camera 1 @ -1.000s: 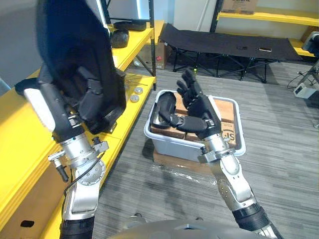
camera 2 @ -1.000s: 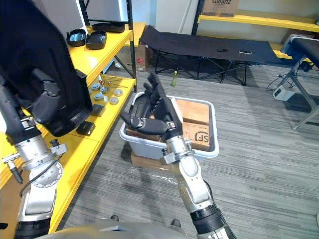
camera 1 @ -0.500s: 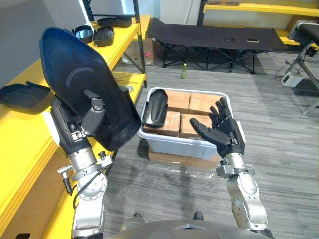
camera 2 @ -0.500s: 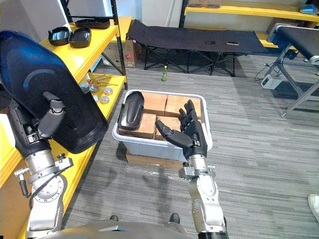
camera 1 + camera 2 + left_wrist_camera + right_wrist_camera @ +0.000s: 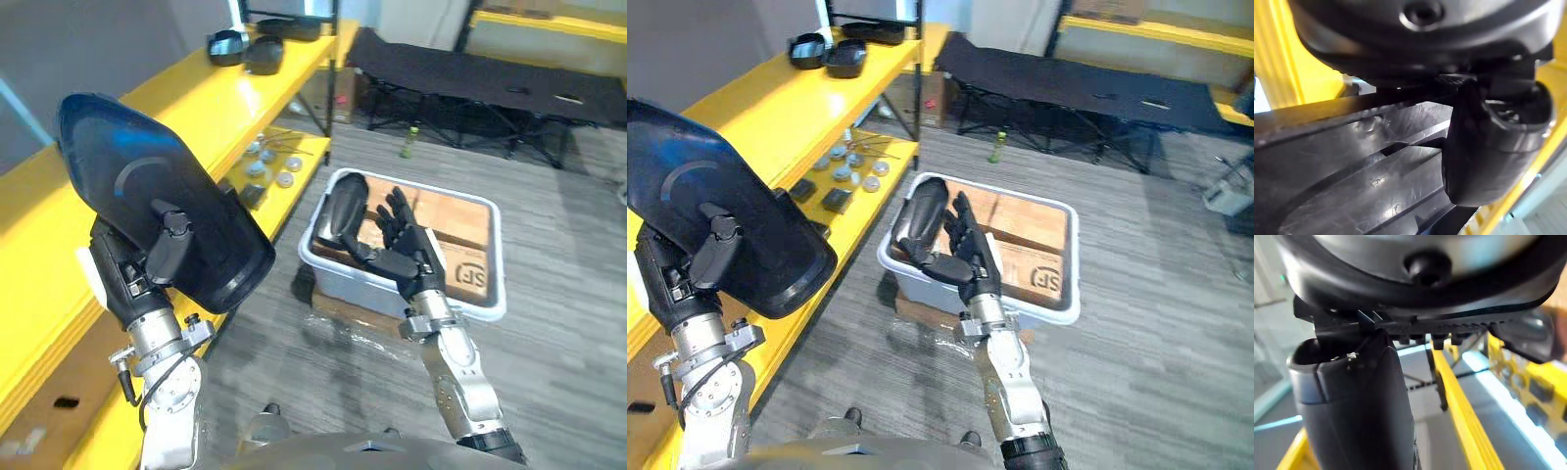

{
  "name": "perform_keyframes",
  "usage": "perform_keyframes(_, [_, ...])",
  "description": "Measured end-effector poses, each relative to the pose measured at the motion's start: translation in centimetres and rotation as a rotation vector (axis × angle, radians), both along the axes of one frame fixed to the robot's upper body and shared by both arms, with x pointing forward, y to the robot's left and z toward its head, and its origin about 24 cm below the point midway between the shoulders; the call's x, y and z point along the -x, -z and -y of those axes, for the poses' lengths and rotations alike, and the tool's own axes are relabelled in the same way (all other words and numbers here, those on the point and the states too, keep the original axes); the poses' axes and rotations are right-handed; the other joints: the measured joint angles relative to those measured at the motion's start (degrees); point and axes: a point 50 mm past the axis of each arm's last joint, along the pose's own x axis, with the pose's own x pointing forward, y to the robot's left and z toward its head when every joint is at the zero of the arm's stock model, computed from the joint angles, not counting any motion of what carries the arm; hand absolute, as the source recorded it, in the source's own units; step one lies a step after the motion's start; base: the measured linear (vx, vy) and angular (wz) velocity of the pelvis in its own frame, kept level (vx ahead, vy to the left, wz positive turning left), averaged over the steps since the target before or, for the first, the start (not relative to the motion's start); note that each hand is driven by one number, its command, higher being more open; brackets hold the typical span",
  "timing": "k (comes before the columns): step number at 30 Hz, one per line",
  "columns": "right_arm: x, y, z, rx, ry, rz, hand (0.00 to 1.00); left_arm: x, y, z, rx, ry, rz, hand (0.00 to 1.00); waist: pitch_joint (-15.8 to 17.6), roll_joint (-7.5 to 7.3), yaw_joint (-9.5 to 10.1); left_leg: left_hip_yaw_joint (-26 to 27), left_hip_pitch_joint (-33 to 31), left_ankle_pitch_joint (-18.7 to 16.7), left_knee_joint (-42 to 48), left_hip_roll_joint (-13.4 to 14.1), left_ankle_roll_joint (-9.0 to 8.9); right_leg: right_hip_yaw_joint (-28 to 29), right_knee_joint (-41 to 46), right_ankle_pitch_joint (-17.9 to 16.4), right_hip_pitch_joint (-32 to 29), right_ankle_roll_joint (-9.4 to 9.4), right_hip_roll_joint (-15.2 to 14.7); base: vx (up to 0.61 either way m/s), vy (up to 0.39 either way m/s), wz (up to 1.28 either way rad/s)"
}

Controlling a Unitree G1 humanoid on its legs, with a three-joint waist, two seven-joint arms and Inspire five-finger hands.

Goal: Walk over and take three plastic housings, then place them on the shelf

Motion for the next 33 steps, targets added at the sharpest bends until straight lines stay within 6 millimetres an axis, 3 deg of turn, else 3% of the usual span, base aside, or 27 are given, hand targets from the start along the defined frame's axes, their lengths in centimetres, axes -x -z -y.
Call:
perform_keyframes(2, [-0.3,0.2,-0.5,0.002,-0.014,-0.01,1.0,0.4,0.2,-0.1,0.011,0.013,-0.013,0.0,0.63,0.0,1.16,-2.68,-0.11,0.78,0.01,-0.28,-0.12,-2.53,2.77,-2.18,0.85,0.14,-0.42,0.04,-0.027,0.91])
perform_keyframes(4, [-0.5,0.6,-0.7,0.012,-0.006,-0.027,1.0,0.5,0.4,-0.1,0.023,0.035,-0.021,0.0,0.69,-0.12,1.79,-3.83,-0.99,2.37,-0.44,-1.33,1.3,-5.74,4.8,-4.87,2.1,0.07,-1.3,0.01,-0.035,1.27])
perform_keyframes(5, [-0.5,0.6,-0.2,0.05,0.02,-0.025,1.0,0.3,0.2,0.0,0.03,0.064,-0.01,0.0,1.05,-0.71,0.73,-0.09,-2.22,3.3,-0.78,-2.44,6.98,-8.12,5.02,-6.12,3.46,-0.06,-1.97,-0.02,-0.037,1.83])
perform_keyframes(6, [-0.6,0.6,0.4,0.063,0.051,-0.026,1.0,0.2,0.0,0.2,0.034,0.101,0.013,0.0,1.57,-0.67,0.03,6.11,-3.52,3.92,-1.16,-1.01,11.13,-10.65,5.2,-6.17,4.45,0.0,-2.13,-0.02,-0.029,1.9])
perform_keyframes(7, [-0.7,0.5,0.8,0.082,0.066,-0.021,1.0,0.1,-0.1,0.3,0.038,0.12,0.025,0.0,1.82,-0.25,-0.21,10.03,-4.62,4.33,-0.39,0.32,10.68,-12.08,5.33,-5.82,5.12,0.58,-2.09,-0.02,0.034,1.77])
perform_keyframes(8, [-0.7,0.6,1.8,0.112,0.094,-0.022,1.0,0.0,-0.2,0.7,0.056,0.158,0.046,0.0,2.14,0.9,-0.9,15.61,-6.1,5.89,0.98,2.54,8.83,-12.72,5.64,-5.93,6.29,0.78,-2.15,0.0,0.095,1.31])
perform_keyframes(9, [-0.7,0.6,2.2,0.126,0.102,-0.023,1.0,0.0,-0.2,0.9,0.065,0.176,0.057,0.0,2.29,1.42,-1.08,17.21,-6.1,7.01,0.96,3.06,7.25,-12.79,6.1,-6.22,6.88,1.21,-2.24,0.0,0.158,1.19])
perform_keyframes(10, [-0.9,0.3,2.5,0.137,0.11,-0.011,1.0,0.1,-0.4,1.1,0.081,0.196,0.081,0.0,2.39,1.69,-0.59,17.82,-5.23,8.99,-0.54,2.19,2.67,-12.2,7.26,-7.64,6.81,2.72,-3.4,0.01,0.127,0.51])
perform_keyframes(14, [-1.0,-0.8,0.5,0.104,0.053,0.045,1.0,0.1,-0.7,0.5,0.081,0.199,0.105,0.0,2.68,0.62,-0.89,19.27,-5.08,8.91,-1.61,0.36,2.78,-10.66,8.95,-9.43,5.13,1.31,-5.81,-0.01,0.103,0.0])
perform_keyframes(16, [-0.9,-1.6,-1.0,0.11,0.006,0.093,1.0,-0.4,-1.0,1.0,0.105,0.273,0.135,0.0,2.78,0.36,-2.12,17.52,-6.14,9.34,-1.61,-1.01,3.59,-6.38,14.37,-12.74,2.56,-1.48,-6.99,-0.01,0.058,0.33])
perform_keyframes(17, [-0.8,-1.7,-1.1,0.107,0.004,0.098,1.0,-0.6,-1.2,1.3,0.108,0.302,0.146,0.0,2.84,0.27,-2.63,16.54,-6.34,9.51,-1.6,-1.55,3.78,-3.82,15.39,-13.05,2.33,-2.03,-6.93,-0.02,0.053,0.89])
perform_keyframes(19, [-0.9,-1.7,-0.8,0.106,0.031,0.098,1.0,-1.5,-1.8,2.6,0.116,0.414,0.191,0.0,2.91,0.34,-4.32,12.86,-6.12,11.15,-3.02,-2.62,4.27,1.59,20.47,-12.56,1.22,-1.22,-6.92,-0.03,0.031,1.0])
perform_keyframes(21, [-1.1,-2.2,-0.5,0.101,0.05,0.128,1.0,-1.5,-2.8,3.2,0.078,0.489,0.268,0.0,2.73,-0.06,-4.0,11.88,-5.15,12.86,-5.46,-2.85,4.19,2.12,21.43,-13.34,1.36,-0.78,-6.85,-0.02,-0.046,0.39])
perform_keyframes(26, [-1.3,-2.8,-0.4,0.114,0.006,0.172,1.0,-1.8,-3.5,3.2,0.09,0.47,0.324,0.0,3.19,0.77,-4.32,12.25,-6.62,15.03,-5.51,-2.85,3.41,2.92,17.4,-15.87,1.68,2.82,-6.21,-0.07,-0.073,-0.05])
perform_keyframes(27, [-1.2,-2.6,-0.4,0.117,-0.006,0.168,1.0,-1.8,-3.4,3.4,0.109,0.46,0.323,0.0,3.79,1.76,-4.5,12.11,-6.79,15.59,-5.51,-1.92,2.94,3.69,17.01,-16.6,1.61,3.33,-5.12,-0.17,-0.109,-0.05])
perform_keyframes(30, [-0.4,-1.6,0.2,0.129,-0.017,0.129,1.0,-1.7,-3.3,3.7,0.117,0.475,0.318,0.0,4.16,3.09,-4.79,11.75,-6.7,15.29,-5.48,-0.28,2.99,3.5,17.78,-17.68,1.56,2.37,-3.55,-0.17,-0.076,0.03])
perform_keyframes(33, [-0.2,-1.4,0.2,0.131,-0.027,0.121,1.0,-1.5,-3.2,3.6,0.116,0.47,0.313,0.0,4.13,3.13,-4.8,12.04,-6.83,15.17,-5.35,-0.15,3.0,3.31,18.08,-18.02,1.57,2.22,-3.53,-0.06,-0.018,0.05])
